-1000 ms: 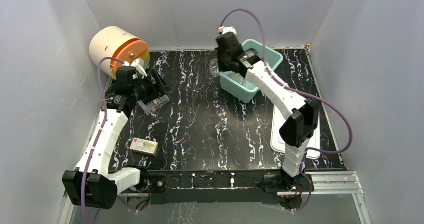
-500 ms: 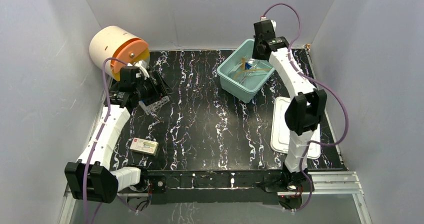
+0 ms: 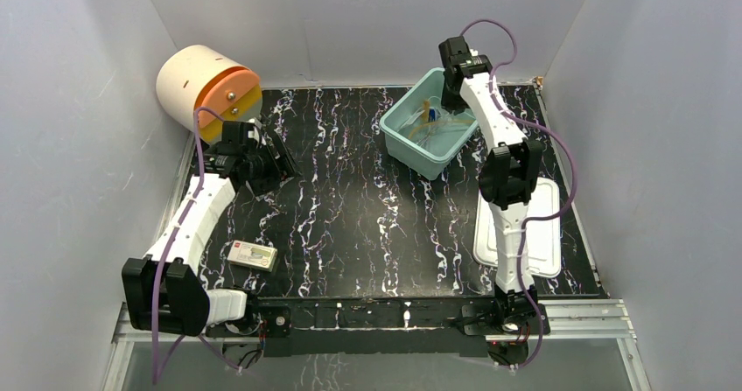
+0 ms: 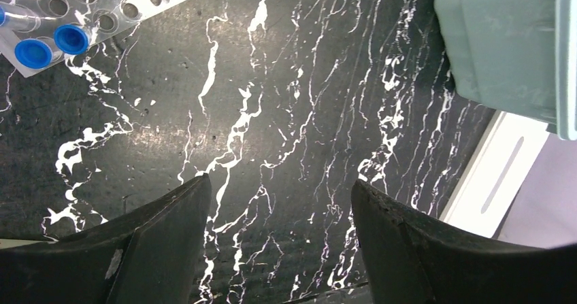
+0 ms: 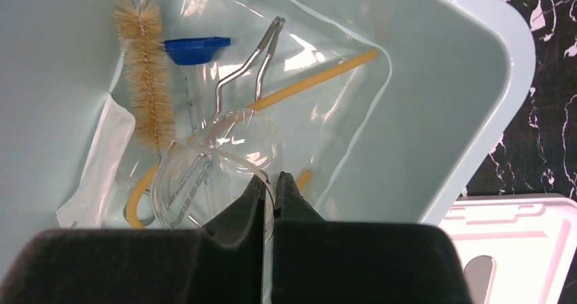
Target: Organize the chemistry lab equipment
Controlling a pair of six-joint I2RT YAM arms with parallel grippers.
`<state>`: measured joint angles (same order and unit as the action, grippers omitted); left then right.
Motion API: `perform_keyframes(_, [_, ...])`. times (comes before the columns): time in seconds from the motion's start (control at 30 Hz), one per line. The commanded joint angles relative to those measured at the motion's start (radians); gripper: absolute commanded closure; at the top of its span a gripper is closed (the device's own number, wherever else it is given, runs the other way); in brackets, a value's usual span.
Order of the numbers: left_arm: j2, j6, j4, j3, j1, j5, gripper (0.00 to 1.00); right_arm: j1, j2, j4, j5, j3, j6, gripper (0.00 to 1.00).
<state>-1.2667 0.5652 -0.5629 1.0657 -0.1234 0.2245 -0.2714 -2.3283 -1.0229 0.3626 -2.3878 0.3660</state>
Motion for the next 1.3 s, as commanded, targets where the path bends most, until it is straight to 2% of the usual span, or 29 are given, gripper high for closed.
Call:
perform_keyframes(0.0, [-0.002,-0.003,-0.038,-0.01,0.001,-0.026,0.26,0.004,-0.023,-0.125,-0.007,-0.076,0.033,0.96])
perform_keyframes(0.33, [-0.01,-0.022,-0.052,-0.007,0.002,-0.049,0.25,0.009,-0.09,-0.112,0.001,-0.08,0.041,0.94])
perform_keyframes(0.53, [0.012,-0.02,-0.047,-0.013,0.002,-0.035,0.25,0.011,-0.118,-0.057,0.008,-0.066,0.032,0.87])
perform_keyframes(0.67, [0.031,-0.022,-0.051,-0.014,0.002,-0.037,0.25,0.012,-0.103,-0.028,0.006,-0.038,0.035,0.75])
perform_keyframes(0.73, [0.042,-0.027,-0.053,-0.013,0.003,-0.038,0.25,0.012,-0.082,-0.014,0.007,-0.018,0.038,0.67])
perform_keyframes(1.03, [0.074,-0.025,-0.059,-0.005,0.002,-0.036,0.25,0.013,0.08,-0.01,-0.049,0.026,0.033,0.51])
perform_keyframes(1.27, [0.088,-0.025,-0.064,0.019,0.002,-0.035,0.25,0.012,0.326,0.069,-0.092,0.232,0.021,0.42])
